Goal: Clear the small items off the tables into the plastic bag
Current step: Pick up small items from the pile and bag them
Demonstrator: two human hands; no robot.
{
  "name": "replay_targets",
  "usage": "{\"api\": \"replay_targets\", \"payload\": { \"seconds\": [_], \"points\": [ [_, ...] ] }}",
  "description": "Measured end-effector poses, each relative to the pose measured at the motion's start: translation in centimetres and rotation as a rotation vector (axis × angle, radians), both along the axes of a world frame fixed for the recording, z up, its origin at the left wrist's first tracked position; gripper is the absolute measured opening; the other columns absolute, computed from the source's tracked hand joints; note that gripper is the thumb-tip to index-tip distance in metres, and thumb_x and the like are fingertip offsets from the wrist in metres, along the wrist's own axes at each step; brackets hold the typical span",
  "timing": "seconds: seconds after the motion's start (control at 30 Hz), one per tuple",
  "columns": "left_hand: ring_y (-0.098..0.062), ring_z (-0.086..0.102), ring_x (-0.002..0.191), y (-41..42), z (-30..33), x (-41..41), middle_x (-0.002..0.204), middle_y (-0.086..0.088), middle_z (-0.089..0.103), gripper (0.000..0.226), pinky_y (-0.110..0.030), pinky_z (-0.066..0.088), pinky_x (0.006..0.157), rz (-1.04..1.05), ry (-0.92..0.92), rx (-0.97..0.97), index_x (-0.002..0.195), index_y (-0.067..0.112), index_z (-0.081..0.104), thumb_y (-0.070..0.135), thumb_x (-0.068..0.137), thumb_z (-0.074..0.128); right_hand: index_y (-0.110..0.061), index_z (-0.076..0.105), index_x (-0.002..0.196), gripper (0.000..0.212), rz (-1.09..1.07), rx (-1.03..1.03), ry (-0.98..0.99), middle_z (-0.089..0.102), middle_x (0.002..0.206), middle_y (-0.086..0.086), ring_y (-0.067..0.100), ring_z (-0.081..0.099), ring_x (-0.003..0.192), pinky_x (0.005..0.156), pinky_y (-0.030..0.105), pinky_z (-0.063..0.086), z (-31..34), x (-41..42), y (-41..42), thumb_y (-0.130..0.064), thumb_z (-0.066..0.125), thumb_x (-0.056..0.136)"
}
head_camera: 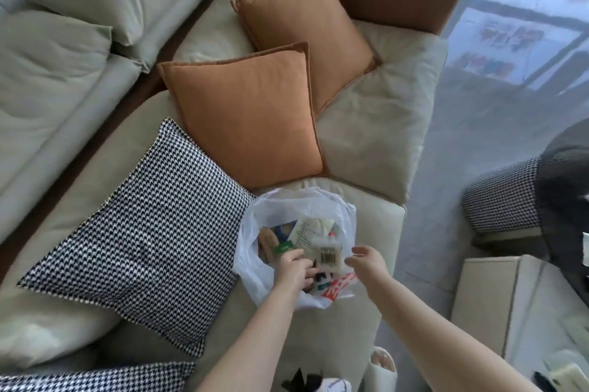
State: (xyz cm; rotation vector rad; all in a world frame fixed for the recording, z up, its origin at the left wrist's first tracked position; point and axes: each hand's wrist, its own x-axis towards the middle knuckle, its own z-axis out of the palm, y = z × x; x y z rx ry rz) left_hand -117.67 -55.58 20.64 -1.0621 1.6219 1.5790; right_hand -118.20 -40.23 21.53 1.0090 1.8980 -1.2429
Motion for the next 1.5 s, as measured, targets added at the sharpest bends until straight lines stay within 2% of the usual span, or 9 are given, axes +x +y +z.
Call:
{"api": "replay_targets", "payload": {
  "seconds": [0.2,0.33,0.37,0.43,0.5,0.57,0.8,1.17,1.5],
  "points": [
    [-0.016,0.056,0.065,4.8,2.8,1.2,0.082,-0.009,0.066,0.036,-0.027,0.048,0.061,-0.394,0.065,-0.077,0.119,0.014,0.058,0.004,0.085,0.054,-0.006,0.055,0.127,0.044,-0.005,0.081,0.073,0.059,0.128,0.009,0.025,0.058,0.112,0.090,0.029,0.045,3.7,3.7,4.2,-0.009,0.062,0.084],
    [-0.014,0.049,0.052,8.9,4.7,3.3,0.081,-0.010,0.059,0.031,-0.017,0.038,0.046,-0.642,0.164,-0.082,0.120,0.004,0.055,0.010,0.090,0.054,-0.009,0.059,0.123,0.039,-0.007,0.172,0.119,0.062,0.124,0.007,0.022,0.058,0.113,0.087,0.023,0.042,5.5,7.8,7.7,-0.015,0.060,0.084],
    [-0.018,0.053,0.056,10.1,5.2,3.9,0.080,-0.010,0.059,0.032,-0.021,0.041,0.050,-0.694,0.186,-0.084,0.122,0.003,0.054,0.013,0.091,0.055,-0.010,0.058,0.122,0.038,-0.010,0.193,0.117,0.062,0.124,0.006,0.020,0.057,0.114,0.087,0.022,0.041,5.8,8.8,8.5,-0.018,0.059,0.085],
    [-0.033,0.065,0.084,12.5,6.3,5.4,0.097,-0.018,0.066,0.033,-0.036,0.051,0.074,-0.825,0.237,-0.111,0.121,0.005,0.055,0.020,0.092,0.055,-0.013,0.057,0.122,0.036,-0.025,0.232,0.112,0.061,0.125,0.004,0.019,0.056,0.116,0.090,0.023,0.041,6.3,11.1,10.2,-0.025,0.057,0.087],
    [-0.033,0.062,0.106,14.7,7.5,7.2,0.112,-0.019,0.066,0.032,-0.035,0.049,0.086,-0.964,0.289,-0.150,0.119,0.008,0.058,0.025,0.093,0.056,-0.015,0.057,0.121,0.036,-0.011,0.275,0.116,0.060,0.127,0.003,0.020,0.054,0.118,0.095,0.027,0.042,6.8,13.7,11.9,-0.029,0.056,0.089],
    [-0.027,0.062,0.109,17.0,8.4,9.4,0.114,-0.016,0.066,0.031,-0.025,0.045,0.080,-1.081,0.348,-0.163,0.117,0.006,0.059,0.025,0.094,0.055,-0.015,0.055,0.124,0.038,0.014,0.317,0.126,0.058,0.129,0.003,0.019,0.053,0.120,0.098,0.029,0.042,7.2,16.7,13.6,-0.032,0.053,0.090],
    [-0.015,0.061,0.108,24.0,9.5,20.4,0.115,-0.001,0.068,0.031,-0.022,0.043,0.089,-1.417,0.518,-0.267,0.113,0.016,0.065,0.036,0.092,0.054,-0.016,0.057,0.122,0.035,-0.073,0.397,0.169,0.059,0.127,0.006,0.020,0.053,0.119,0.098,0.030,0.043,8.3,30.4,19.6,-0.033,0.052,0.092],
    [-0.014,0.061,0.102,30.6,10.0,40.6,0.109,0.004,0.067,0.035,-0.025,0.045,0.080,-1.760,0.631,-0.306,0.110,0.024,0.065,0.048,0.090,0.051,-0.016,0.062,0.113,0.029,-0.466,0.441,0.163,0.064,0.118,0.006,0.024,0.059,0.109,0.090,0.034,0.048,8.6,55.8,23.7,-0.032,0.054,0.091],
    [-0.015,0.060,0.103,33.6,9.0,49.7,0.110,0.006,0.066,0.031,-0.028,0.048,0.084,-2.044,0.659,-0.281,0.107,0.024,0.063,0.047,0.092,0.048,-0.017,0.064,0.107,0.025,-0.881,0.447,0.000,0.067,0.109,0.009,0.028,0.061,0.100,0.079,0.031,0.047,7.1,69.2,21.7,-0.032,0.054,0.090]
  ]
}}
